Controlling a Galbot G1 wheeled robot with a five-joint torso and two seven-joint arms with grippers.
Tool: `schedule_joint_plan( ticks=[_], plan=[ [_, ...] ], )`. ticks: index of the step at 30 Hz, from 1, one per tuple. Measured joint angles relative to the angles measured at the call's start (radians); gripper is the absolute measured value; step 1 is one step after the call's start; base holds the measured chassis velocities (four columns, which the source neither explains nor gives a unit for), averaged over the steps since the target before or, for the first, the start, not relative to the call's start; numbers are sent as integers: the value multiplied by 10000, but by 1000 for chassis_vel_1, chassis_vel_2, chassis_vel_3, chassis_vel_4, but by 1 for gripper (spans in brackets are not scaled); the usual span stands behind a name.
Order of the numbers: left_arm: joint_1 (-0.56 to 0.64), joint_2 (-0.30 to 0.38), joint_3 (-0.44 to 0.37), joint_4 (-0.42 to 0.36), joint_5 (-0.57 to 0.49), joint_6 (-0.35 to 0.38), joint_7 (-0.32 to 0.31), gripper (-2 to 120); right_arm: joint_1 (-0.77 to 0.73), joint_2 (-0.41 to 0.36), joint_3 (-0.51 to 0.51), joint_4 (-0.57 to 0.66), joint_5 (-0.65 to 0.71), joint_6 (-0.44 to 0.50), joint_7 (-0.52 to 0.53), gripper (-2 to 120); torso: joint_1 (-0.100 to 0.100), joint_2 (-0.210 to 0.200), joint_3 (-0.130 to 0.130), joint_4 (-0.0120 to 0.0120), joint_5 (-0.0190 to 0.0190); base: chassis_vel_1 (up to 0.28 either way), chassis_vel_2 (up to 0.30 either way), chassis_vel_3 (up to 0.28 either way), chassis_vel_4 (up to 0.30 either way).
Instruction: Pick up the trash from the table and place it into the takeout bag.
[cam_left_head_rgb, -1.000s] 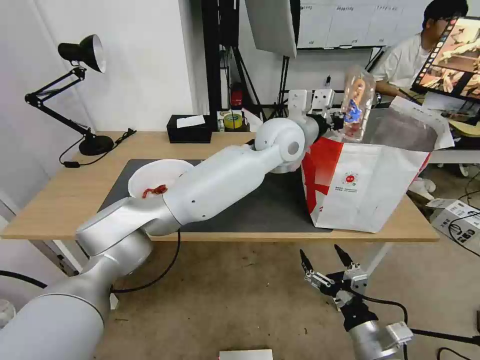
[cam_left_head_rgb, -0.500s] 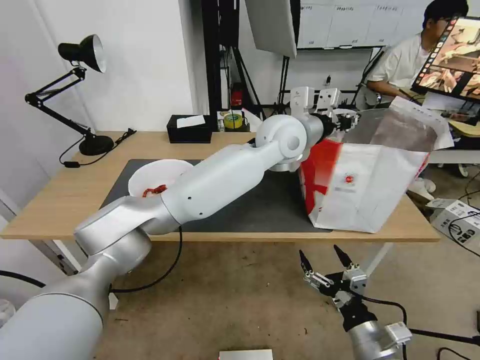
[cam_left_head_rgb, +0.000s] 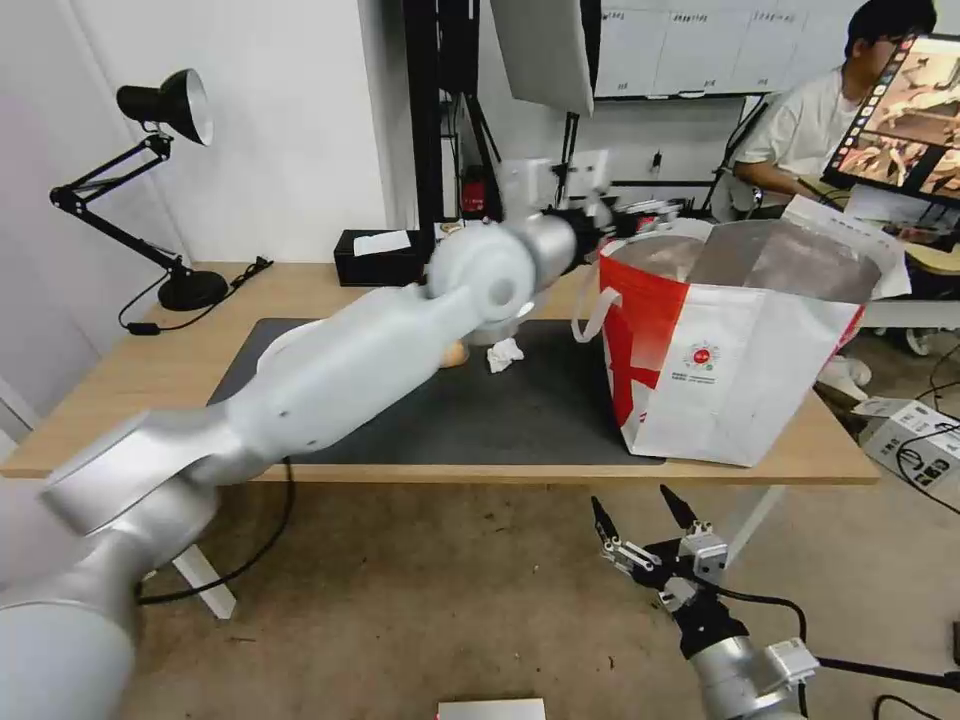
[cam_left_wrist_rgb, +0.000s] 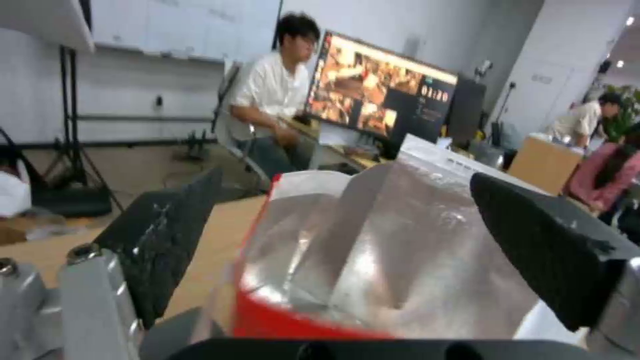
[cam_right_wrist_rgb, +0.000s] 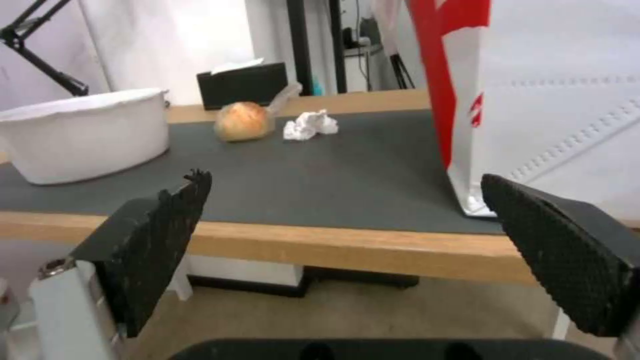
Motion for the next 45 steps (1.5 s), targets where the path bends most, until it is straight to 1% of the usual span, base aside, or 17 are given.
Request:
schedule_joint_plan(
  ticks=[1,4,7,10,12,13,15,19,23,28,29,31,32,38,39,41,45],
  plan=[
    [0,0,0,0,0,0,0,100,0,0,0,0,0,0,0,100,0,0,0,0,0,0,0,0,0],
    [510,704,-73,-479,249,-407,524,100,90,-78,-72,-32,18,-7,4,100,1,1,-1,-1,1,0,0,0,0],
    [1523,1784,-559,-1244,679,-586,1090,100,187,-164,-133,-82,44,-15,19,100,0,1,-1,-2,1,0,0,0,0],
    [1901,2093,-819,-1459,850,-615,1256,100,212,-191,-158,-95,47,-18,24,100,0,1,0,0,-2,0,0,0,0],
    [2860,2766,-1554,-1944,1266,-729,1746,100,271,-235,-248,-111,52,-23,35,100,0,1,-2,-1,3,0,0,0,0],
    [2860,2766,-1554,-1944,1266,-729,1746,100,271,-235,-248,-111,52,-23,35,100,0,1,-2,-1,3,0,0,0,0],
    [3922,3333,-2357,-2350,1751,-874,2157,100,340,-258,-316,-135,54,-22,39,100,0,1,-1,-3,3,0,0,0,0],
    [4982,3703,-3060,-2640,2217,-1055,2438,100,389,-267,-336,-167,53,-13,43,100,-1,1,-1,0,3,0,0,0,0],
    [7612,4229,-5068,-3236,3798,-1716,2795,100,553,-344,-438,-213,54,33,65,100,-1,2,-2,-3,2,0,0,0,0],
    [9039,4392,-6022,-3402,4798,-2291,2930,100,614,-385,-507,-248,55,45,71,100,-1,2,-2,3,4,0,0,0,0],
    [9793,4410,-6451,-3468,5250,-2639,2940,100,612,-378,-511,-256,56,56,71,100,-1,3,-3,-1,2,0,0,0,0],
    [10009,4401,-6577,-3494,5379,-2714,2942,100,609,-369,-511,-256,56,61,71,100,-1,2,-2,-2,3,0,0,0,0],
    [10666,4302,-7052,-3562,5777,-2896,2946,100,598,-329,-509,-259,54,68,72,100,0,1,-2,-3,4,0,0,0,0],
    [12988,3293,-9016,-3836,7029,-3612,2881,100,570,-220,-416,-269,38,120,74,100,0,2,-1,-4,5,0,0,0,0],
    [12988,3293,-9016,-3836,7029,-3612,2881,100,570,-220,-416,-269,38,120,74,100,0,2,-1,-4,5,0,0,0,0],
    [13905,2747,-9713,-3960,7560,-3817,2864,100,566,-209,-403,-297,21,146,148,100,-1,1,-1,-3,7,0,0,0,0],
    [15247,1975,-10443,-4099,8423,-4164,2871,100,564,-153,-443,-342,-13,214,237,100,-1,2,-1,0,1,0,0,0,0]
  ],
)
